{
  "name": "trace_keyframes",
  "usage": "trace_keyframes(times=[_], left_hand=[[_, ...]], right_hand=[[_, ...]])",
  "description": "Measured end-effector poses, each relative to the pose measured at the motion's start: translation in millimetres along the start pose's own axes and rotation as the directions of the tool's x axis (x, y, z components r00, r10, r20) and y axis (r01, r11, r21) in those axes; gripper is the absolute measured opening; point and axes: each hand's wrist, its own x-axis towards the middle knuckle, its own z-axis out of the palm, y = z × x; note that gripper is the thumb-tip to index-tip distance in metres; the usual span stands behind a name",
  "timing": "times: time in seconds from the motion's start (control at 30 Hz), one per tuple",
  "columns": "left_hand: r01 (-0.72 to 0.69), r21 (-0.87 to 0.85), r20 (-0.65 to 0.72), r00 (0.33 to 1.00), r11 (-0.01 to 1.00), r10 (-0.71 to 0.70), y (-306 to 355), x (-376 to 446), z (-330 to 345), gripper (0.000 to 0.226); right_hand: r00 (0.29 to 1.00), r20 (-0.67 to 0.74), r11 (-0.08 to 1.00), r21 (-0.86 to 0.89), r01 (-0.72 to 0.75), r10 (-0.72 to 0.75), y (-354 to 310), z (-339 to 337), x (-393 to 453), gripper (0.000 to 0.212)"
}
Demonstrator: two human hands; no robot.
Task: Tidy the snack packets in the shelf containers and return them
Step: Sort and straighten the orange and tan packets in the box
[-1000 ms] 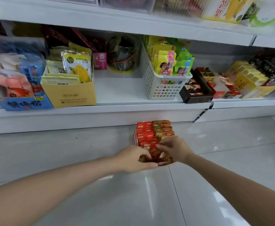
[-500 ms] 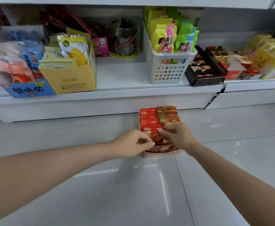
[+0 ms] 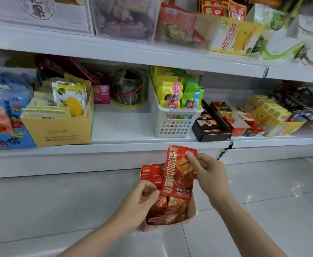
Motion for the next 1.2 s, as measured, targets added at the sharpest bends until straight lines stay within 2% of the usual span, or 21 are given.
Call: trace_keyframes(times=[0.13,0.23,0.43,0.6,0.9,1.2], left_hand=[[0.046,-0.191,-0.006,0.999,0.98,-0.048,25.3,9.4,7.3,0.021],[0.034,-0.205,0.016,0.999,0.978,-0.031,37.6,8.0,5.1,0.036],[-0.035,-0.221,-0.034,0.999,0.975,0.029,50.3,-4.1,2.1,0.02],[-0.06,-0.265,0.07,0.994,0.962,0.081,69.5,-22.4,-9.2,0.021],[-0.075,-0.385,0.167,0.975,0.92,0.15,79.8,-35.3,-19.0,0.045],[-0.051,-0.449,0.133,0.983,0.892,0.123,80.5,-38.8,-13.0,0.06]], right_hand=[[0.999,-0.041,0.999,0.045,-0.023,0.025,-14.8,7.6,3.2,0.019],[0.995,-0.061,0.993,0.099,-0.069,0.076,-22.6,12.0,6.9,0.015],[0.992,0.023,0.963,0.239,-0.127,0.125,-41.7,13.7,5.5,0.012],[0.987,0.097,0.954,0.262,-0.147,0.126,-62.1,2.4,1.4,0.023],[0.997,0.061,0.96,0.272,-0.068,0.054,-88.6,-0.6,-3.3,0.019],[0.998,0.052,0.955,0.294,-0.05,0.036,-90.3,3.6,-8.6,0.022]])
